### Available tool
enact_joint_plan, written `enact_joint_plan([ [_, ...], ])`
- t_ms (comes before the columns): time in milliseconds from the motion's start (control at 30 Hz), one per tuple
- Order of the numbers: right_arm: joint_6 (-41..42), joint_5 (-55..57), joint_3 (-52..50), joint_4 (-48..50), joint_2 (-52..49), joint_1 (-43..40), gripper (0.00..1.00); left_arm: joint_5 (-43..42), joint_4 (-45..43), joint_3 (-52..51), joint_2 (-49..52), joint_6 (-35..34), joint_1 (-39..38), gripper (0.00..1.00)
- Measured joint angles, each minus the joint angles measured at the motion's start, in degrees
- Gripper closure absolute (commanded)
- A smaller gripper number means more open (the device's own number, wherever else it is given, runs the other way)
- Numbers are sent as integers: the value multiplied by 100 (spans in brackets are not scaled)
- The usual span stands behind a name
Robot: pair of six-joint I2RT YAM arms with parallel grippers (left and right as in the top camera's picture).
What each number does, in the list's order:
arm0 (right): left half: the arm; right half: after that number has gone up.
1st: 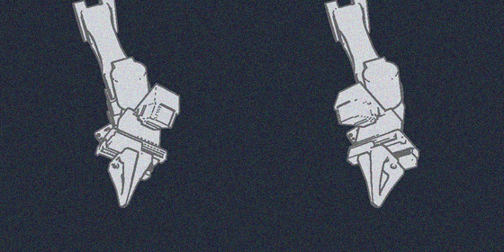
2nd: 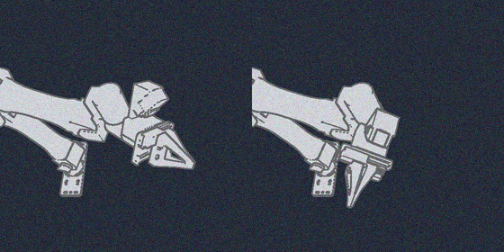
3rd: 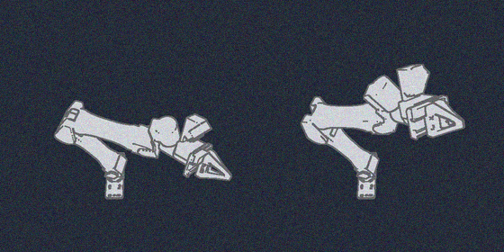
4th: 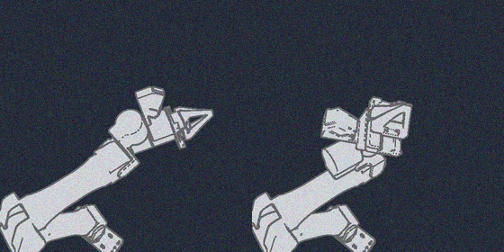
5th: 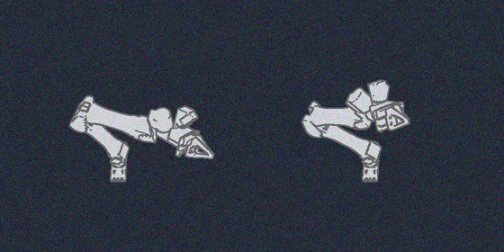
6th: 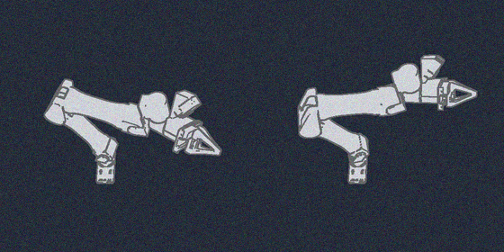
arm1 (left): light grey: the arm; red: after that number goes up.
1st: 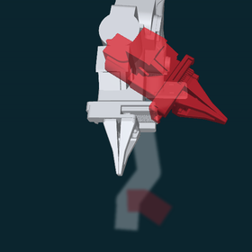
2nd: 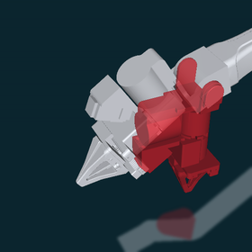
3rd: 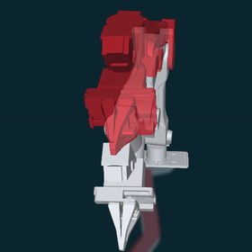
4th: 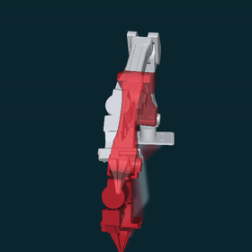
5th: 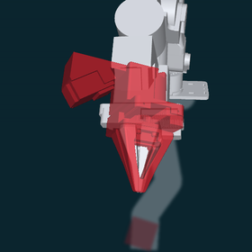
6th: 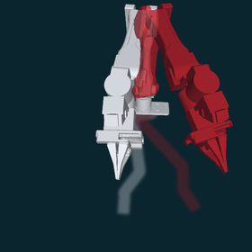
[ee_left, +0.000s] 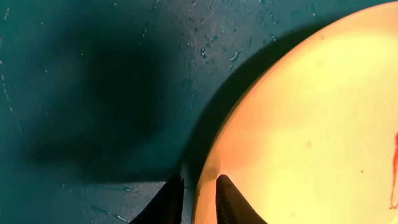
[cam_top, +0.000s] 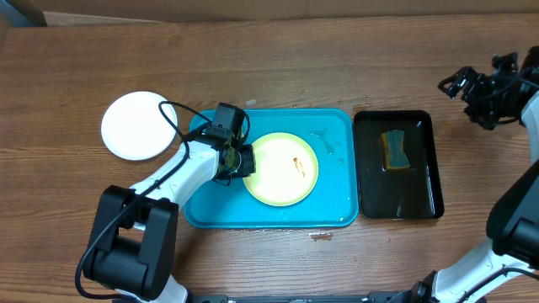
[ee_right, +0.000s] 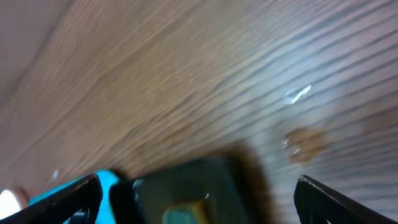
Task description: Clean dirty plates on tray and stack at the side
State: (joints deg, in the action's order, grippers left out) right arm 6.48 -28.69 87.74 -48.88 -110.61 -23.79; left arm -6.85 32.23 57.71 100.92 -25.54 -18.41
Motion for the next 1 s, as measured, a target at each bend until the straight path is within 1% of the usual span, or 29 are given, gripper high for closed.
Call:
enact_joint_plan([
  [67,-55,79,0,-212,44,122,0,0,22,0,0,2,0,82],
  [167,-90,293,0,-538,192,426,0,0,31,0,0,0,0,87],
  [433,-127,1187,-61,-1401,428,1475,0,-17,46,2,0,2,0,94],
  [500,-129,1556,-221,-1419,437,1707,0,-22,48,4,0,0,0,96],
  [700,201,2835,-927,-1215,437,2277,0,-39,37,9,0,2,0,96],
  [867,286,3104,-1447,-647,437,2542,0,-39,39,9,0,2,0,96],
  [933,293,3150,-1613,-562,437,2568,13,-39,39,9,-2,2,0,96],
  [967,299,3171,-1676,-551,437,2570,18,-39,39,9,0,2,0,96],
  [1000,306,3195,-1727,-529,437,2570,20,-39,39,9,0,2,0,96],
])
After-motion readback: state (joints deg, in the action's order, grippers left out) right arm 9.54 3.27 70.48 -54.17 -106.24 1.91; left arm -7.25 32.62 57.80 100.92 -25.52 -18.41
